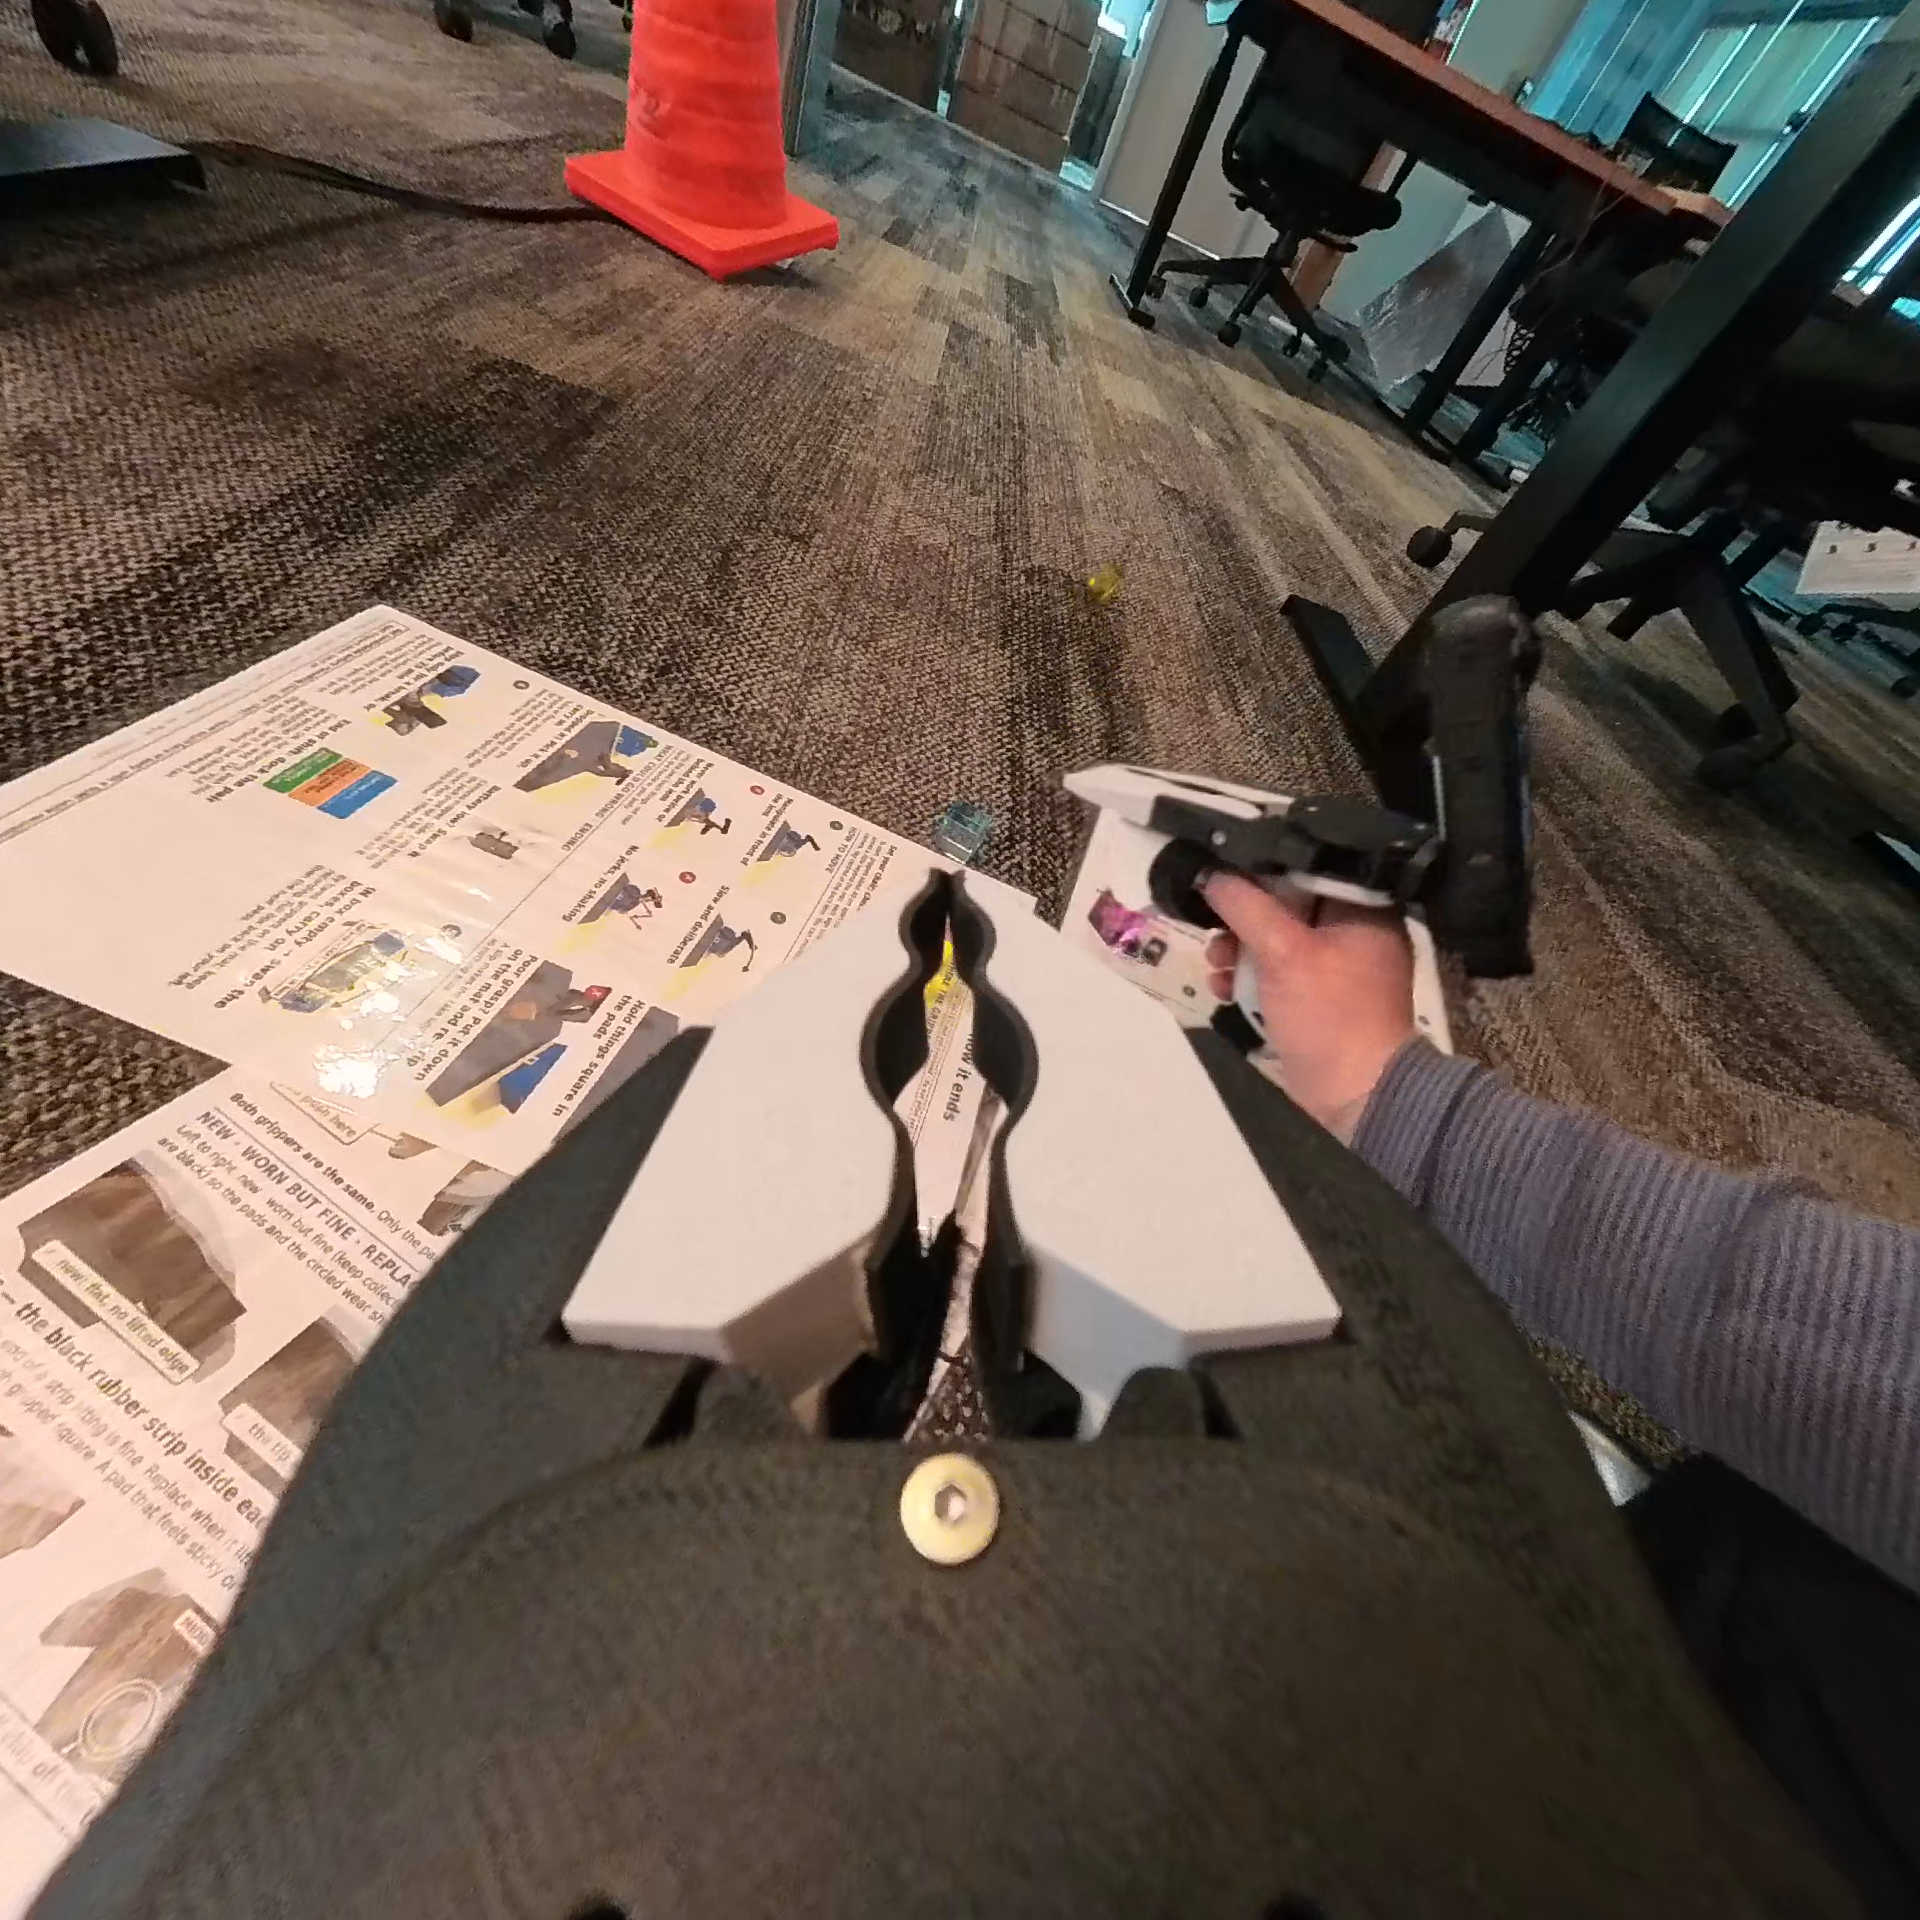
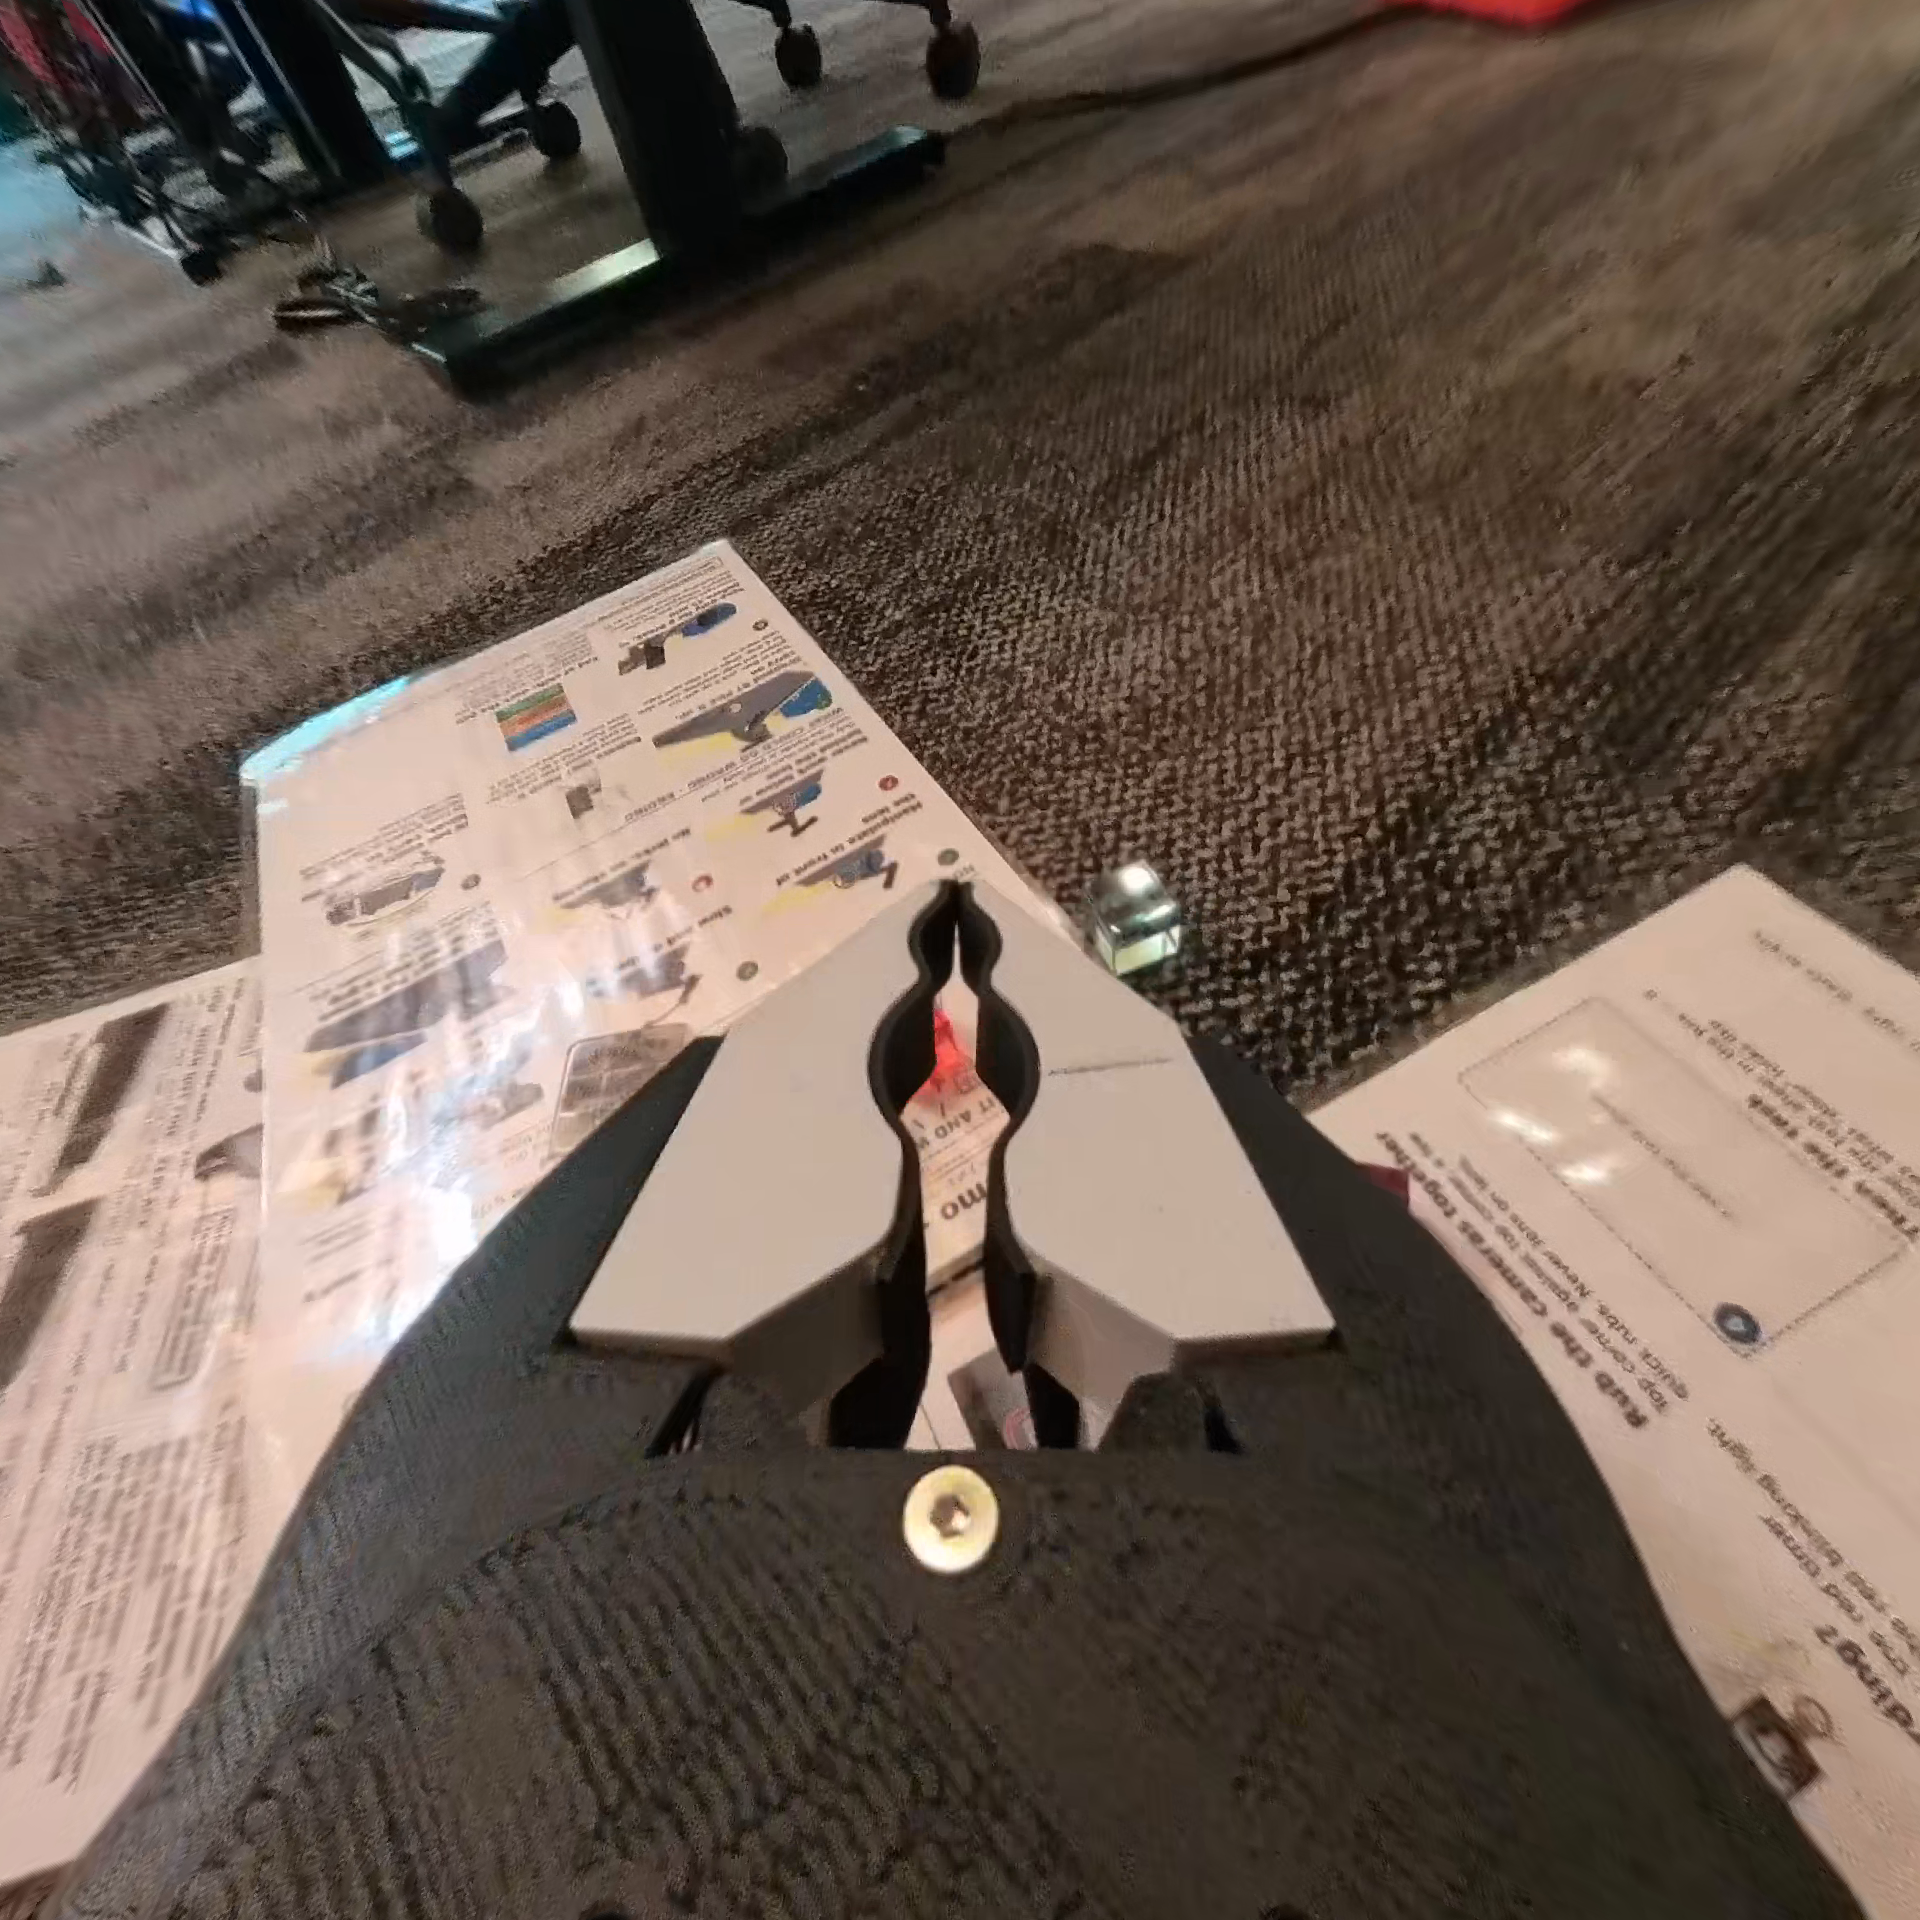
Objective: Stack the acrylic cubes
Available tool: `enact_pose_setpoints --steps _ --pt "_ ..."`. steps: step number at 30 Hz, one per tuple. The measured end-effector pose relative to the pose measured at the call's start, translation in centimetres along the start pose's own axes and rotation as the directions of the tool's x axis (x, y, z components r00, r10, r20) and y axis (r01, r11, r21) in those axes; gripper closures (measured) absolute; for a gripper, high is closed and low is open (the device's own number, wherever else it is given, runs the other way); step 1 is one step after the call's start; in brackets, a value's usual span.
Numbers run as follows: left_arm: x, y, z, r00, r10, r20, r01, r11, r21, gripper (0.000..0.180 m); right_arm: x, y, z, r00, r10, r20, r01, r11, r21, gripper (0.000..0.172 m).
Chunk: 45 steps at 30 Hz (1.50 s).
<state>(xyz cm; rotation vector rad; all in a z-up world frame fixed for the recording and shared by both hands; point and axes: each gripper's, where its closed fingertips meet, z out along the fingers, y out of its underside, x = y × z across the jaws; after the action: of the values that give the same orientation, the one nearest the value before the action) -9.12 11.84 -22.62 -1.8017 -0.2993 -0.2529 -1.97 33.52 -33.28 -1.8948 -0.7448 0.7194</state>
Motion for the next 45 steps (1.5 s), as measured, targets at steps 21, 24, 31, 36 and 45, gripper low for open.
enact_pose_setpoints --steps 21,24,31,36,45 --pt "0.1 0.2 0.2 1.000 0.000 -0.007 0.000 1.000 -0.010 0.180 -3.8 11.0 3.8 0.934 -0.301 0.193 0.357 0.810 -0.465 0.148" --pt "0.0 0.2 0.1 1.000 0.000 -0.005 0.000 1.000 -0.007 0.180 -3.9 10.2 3.5 0.939 -0.289 0.188 0.344 0.827 -0.446 0.148" --pt "0.1 0.0 0.1 1.000 -0.002 -0.008 0.002 1.000 -0.003 0.180 -7.3 6.0 2.7 0.934 -0.221 0.279 0.302 0.909 -0.289 0.148" --pt "0.1 -0.1 0.1 1.000 -0.002 -0.008 0.002 1.000 -0.001 0.180 -9.4 7.0 2.7 0.898 -0.278 0.341 0.386 0.871 -0.305 0.148" --pt "0.1 -0.2 0.0 1.000 -0.003 -0.010 0.003 1.000 0.003 0.180 -9.5 8.1 3.1 0.900 -0.285 0.330 0.393 0.857 -0.332 0.141"
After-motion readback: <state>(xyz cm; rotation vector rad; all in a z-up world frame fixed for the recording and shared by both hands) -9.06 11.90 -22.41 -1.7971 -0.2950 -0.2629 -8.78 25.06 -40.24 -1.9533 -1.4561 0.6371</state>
